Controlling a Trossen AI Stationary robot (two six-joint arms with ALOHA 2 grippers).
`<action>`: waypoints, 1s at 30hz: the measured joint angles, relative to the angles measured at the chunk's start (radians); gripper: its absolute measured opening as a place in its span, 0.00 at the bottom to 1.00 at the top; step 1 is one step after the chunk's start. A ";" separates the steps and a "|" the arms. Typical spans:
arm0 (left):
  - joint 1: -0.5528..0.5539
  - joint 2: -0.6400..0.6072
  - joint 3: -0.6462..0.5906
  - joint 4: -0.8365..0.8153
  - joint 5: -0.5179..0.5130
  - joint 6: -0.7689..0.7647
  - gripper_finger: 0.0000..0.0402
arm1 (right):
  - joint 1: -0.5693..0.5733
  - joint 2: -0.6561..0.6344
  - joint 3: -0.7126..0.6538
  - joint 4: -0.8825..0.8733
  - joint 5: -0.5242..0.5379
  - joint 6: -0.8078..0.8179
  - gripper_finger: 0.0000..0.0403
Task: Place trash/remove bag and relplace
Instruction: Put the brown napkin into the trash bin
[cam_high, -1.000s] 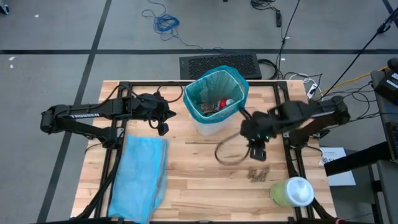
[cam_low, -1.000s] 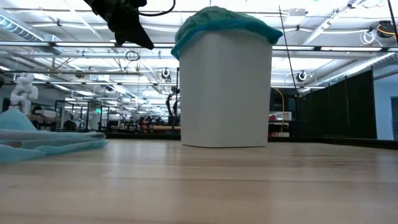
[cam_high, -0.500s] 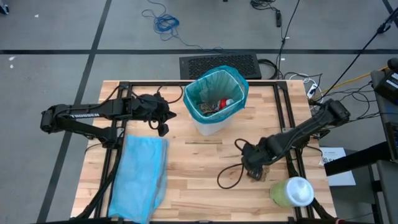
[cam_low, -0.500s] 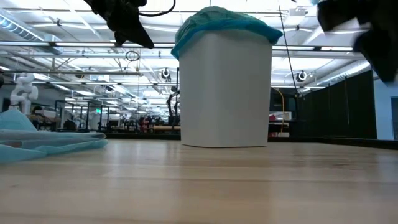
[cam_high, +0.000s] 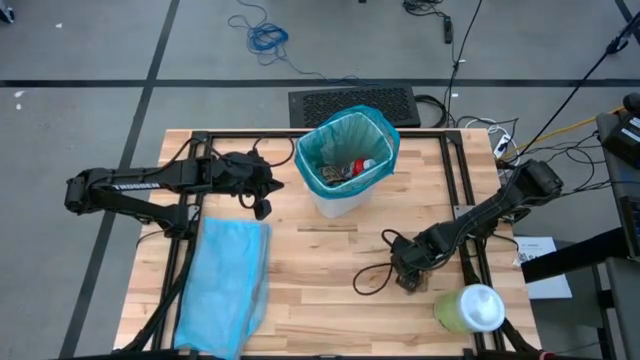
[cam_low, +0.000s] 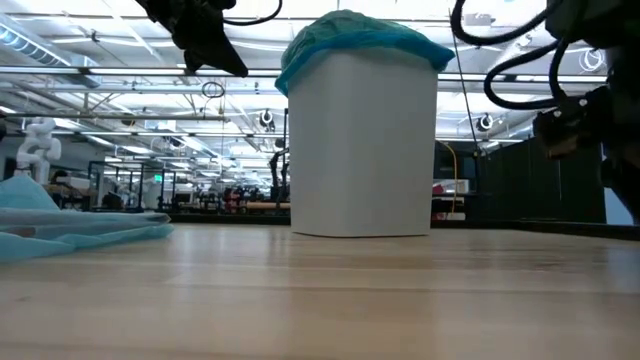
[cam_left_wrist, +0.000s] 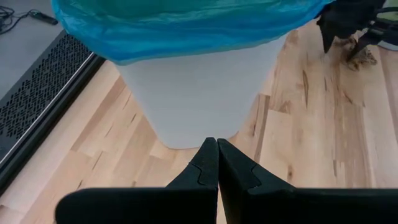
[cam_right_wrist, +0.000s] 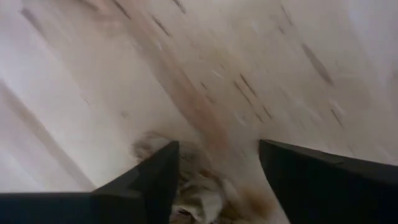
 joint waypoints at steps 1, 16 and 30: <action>0.000 0.000 0.000 0.000 0.000 -0.004 0.01 | 0.000 0.000 0.000 0.011 -0.002 -0.003 0.47; 0.000 0.000 0.000 0.011 -0.001 -0.006 0.01 | -0.031 0.000 0.204 0.043 -0.021 -0.245 0.01; 0.000 0.000 0.000 0.044 -0.002 0.003 0.01 | -0.221 -0.001 0.690 0.019 0.355 -0.921 0.00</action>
